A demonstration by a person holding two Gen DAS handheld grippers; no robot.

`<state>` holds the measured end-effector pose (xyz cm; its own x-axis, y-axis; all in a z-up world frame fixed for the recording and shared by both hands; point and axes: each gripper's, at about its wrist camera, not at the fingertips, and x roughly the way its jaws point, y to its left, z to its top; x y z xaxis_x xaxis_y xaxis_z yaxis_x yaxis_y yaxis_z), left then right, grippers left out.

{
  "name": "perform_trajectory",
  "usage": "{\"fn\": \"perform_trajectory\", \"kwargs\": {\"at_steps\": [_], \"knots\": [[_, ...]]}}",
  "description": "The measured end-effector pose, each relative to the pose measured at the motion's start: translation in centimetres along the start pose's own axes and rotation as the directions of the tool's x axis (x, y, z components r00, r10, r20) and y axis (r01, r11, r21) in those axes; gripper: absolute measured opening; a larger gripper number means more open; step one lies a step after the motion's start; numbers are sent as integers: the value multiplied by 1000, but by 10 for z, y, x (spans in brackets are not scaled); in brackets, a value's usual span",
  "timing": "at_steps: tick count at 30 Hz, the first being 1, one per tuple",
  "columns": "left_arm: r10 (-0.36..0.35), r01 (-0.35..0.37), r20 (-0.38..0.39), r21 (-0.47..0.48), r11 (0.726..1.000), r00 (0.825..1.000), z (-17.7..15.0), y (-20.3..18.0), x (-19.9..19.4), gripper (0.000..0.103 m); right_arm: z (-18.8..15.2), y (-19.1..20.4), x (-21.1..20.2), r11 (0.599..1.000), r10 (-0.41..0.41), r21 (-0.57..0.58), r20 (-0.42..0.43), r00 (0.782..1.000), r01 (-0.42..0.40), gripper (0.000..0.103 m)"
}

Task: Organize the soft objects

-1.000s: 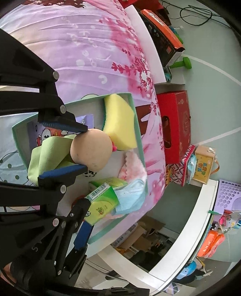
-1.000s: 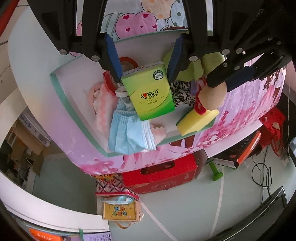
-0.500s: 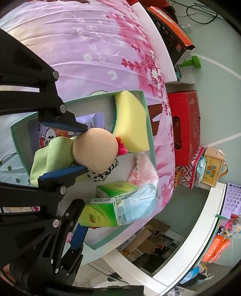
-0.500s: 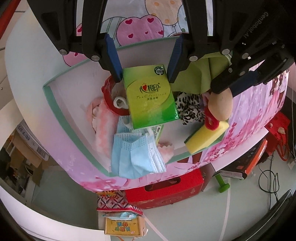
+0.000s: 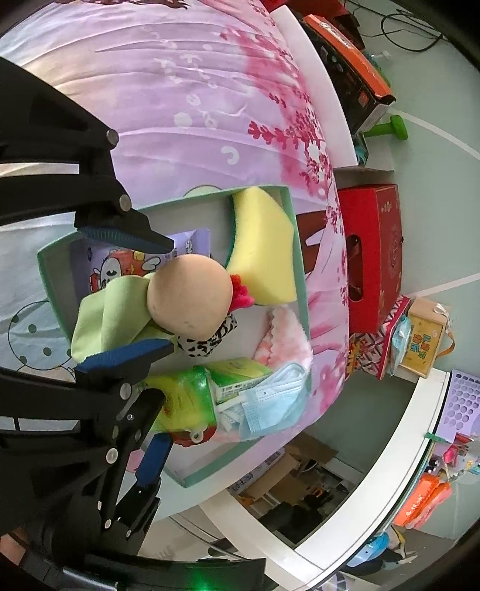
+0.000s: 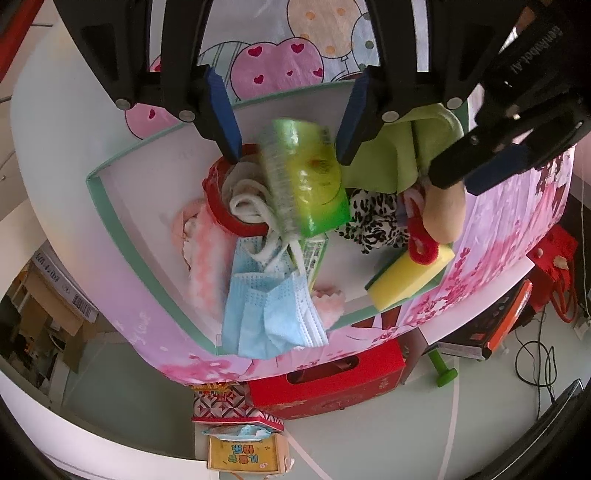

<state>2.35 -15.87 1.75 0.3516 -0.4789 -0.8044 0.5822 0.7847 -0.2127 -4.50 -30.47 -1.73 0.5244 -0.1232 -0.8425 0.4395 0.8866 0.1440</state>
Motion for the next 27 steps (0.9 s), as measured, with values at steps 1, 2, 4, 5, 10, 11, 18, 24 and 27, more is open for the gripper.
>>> {"fn": "perform_trajectory", "kwargs": {"at_steps": [1,2,4,5,10,11,18,24,27], "knots": [[3,-3,0,-4,1000,1000,0,1,-1,50,0,0,-1,1000,-1,-1,3,1000,1,60],[7,-7,0,-10,1000,1000,0,3,-3,50,0,0,-2,1000,-2,-2,6,1000,2,62],[17,-16,2,-18,1000,1000,1,6,-5,51,0,0,-5,1000,-3,-3,9,1000,3,63],[23,-23,4,-21,1000,1000,2,7,-7,52,0,0,-5,1000,-4,-4,10,1000,4,63],[62,-61,21,-49,997,998,3,18,-19,59,0,1,-8,1000,-10,-15,8,1000,10,64],[64,-63,23,-58,996,998,3,21,-20,60,0,1,-8,1000,-10,-18,8,1000,10,65],[158,-162,-33,-156,974,987,1,49,-17,61,-2,10,-14,999,-9,-48,18,1000,10,76],[236,-258,-123,-208,944,964,-7,69,-5,61,-4,16,-17,997,-7,-70,17,1000,8,77],[261,-288,-150,-205,935,954,-11,72,-2,65,-5,19,-18,997,-12,-82,13,1000,13,77]]}}
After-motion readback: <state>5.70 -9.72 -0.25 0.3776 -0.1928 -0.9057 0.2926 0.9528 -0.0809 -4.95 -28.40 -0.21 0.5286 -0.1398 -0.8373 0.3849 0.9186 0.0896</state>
